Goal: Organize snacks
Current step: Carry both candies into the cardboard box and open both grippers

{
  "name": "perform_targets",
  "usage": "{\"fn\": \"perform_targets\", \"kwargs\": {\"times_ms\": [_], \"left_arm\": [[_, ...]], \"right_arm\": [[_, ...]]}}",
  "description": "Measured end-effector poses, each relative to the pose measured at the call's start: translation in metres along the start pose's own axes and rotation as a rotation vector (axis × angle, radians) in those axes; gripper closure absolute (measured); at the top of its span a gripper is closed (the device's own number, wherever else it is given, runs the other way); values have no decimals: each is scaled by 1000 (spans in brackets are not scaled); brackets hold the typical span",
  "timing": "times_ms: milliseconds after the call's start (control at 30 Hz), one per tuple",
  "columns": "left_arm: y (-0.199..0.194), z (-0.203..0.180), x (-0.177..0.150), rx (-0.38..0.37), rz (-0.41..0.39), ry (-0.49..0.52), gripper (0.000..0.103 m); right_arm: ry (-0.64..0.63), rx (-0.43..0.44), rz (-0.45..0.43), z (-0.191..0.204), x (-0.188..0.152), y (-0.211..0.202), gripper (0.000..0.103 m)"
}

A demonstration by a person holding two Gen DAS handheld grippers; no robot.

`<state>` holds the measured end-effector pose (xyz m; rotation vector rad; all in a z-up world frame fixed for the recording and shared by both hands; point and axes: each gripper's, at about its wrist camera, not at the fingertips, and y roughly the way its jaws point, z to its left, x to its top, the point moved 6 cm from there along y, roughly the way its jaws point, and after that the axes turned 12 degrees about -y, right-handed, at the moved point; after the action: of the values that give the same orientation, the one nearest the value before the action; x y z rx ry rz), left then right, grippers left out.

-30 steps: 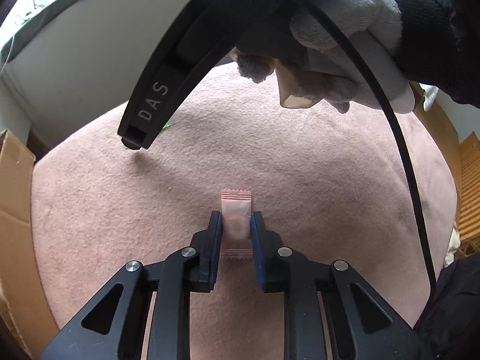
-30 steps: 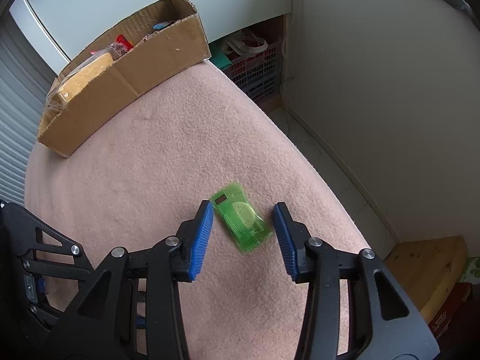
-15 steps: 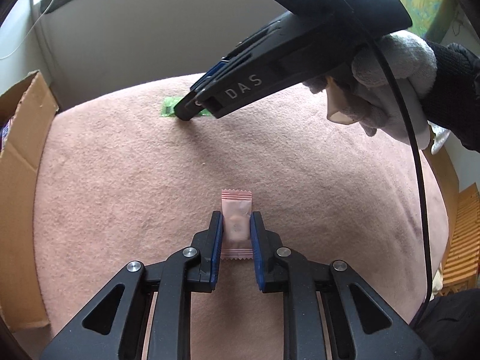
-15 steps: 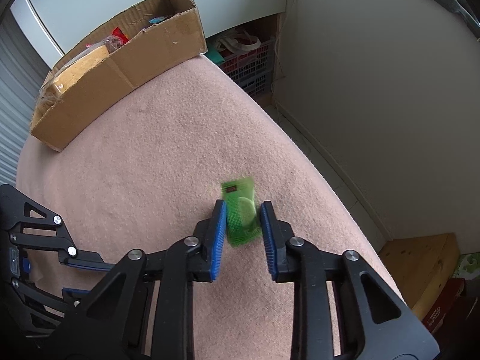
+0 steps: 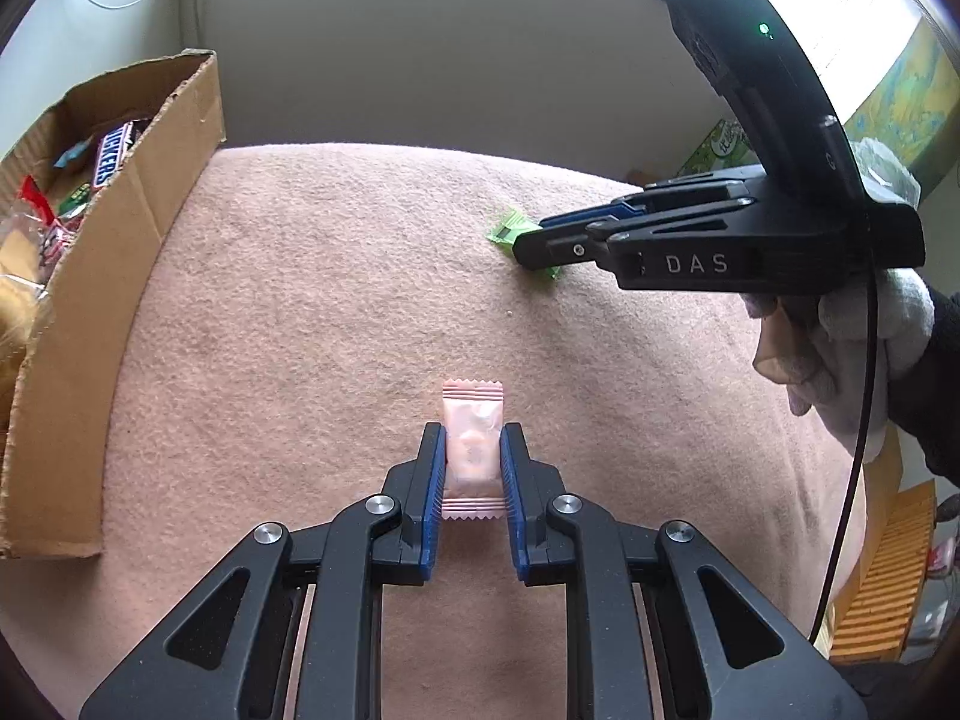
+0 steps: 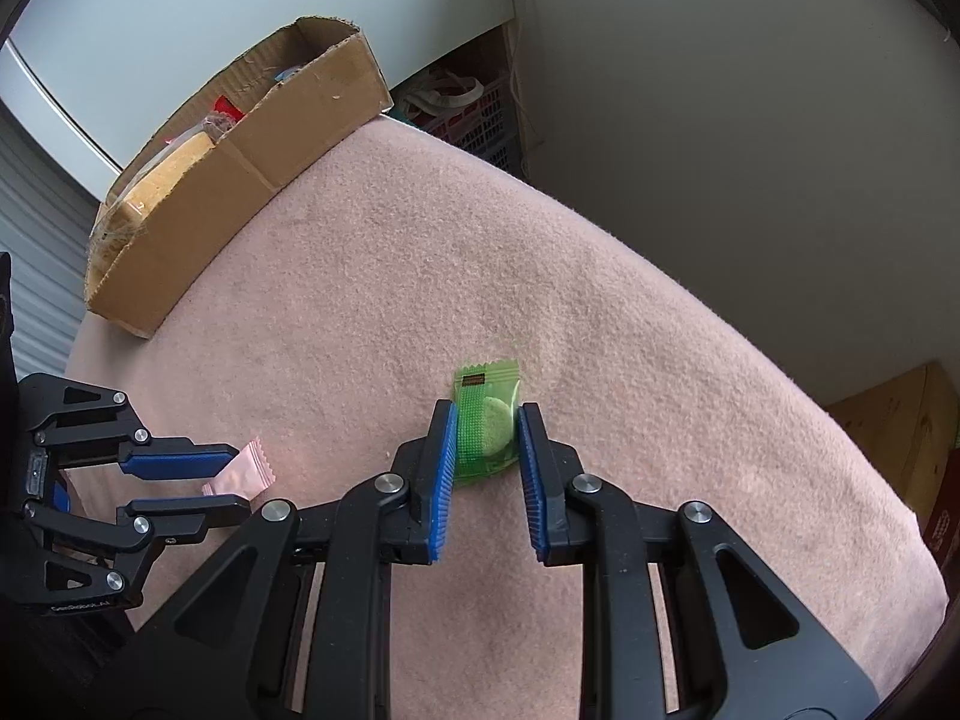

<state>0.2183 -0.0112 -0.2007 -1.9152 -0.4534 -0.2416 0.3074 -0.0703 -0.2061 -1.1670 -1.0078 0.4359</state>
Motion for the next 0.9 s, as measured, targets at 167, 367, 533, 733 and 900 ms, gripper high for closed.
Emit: {"fn": "perform_targets", "kwargs": {"times_ms": [167,367,533,733,900], "left_arm": [[-18,12,6,-10,-16,-27,86],[-35,27,7,-16,-37,-50,86],[-54,27,9,-7,-63,-64,86],[-73,35,14,0,-89,-85,86],[-85,54,17,17,-102,-124,86]], "right_arm": [[59,2,-12,8,-9,-7,82],[91,-3,-33,17,-7,-23,82],[101,-22,-53,25,-2,-40,82],[87,-25,-88,43,20,-58,82],[65,-32,-121,57,44,-70,82]]}}
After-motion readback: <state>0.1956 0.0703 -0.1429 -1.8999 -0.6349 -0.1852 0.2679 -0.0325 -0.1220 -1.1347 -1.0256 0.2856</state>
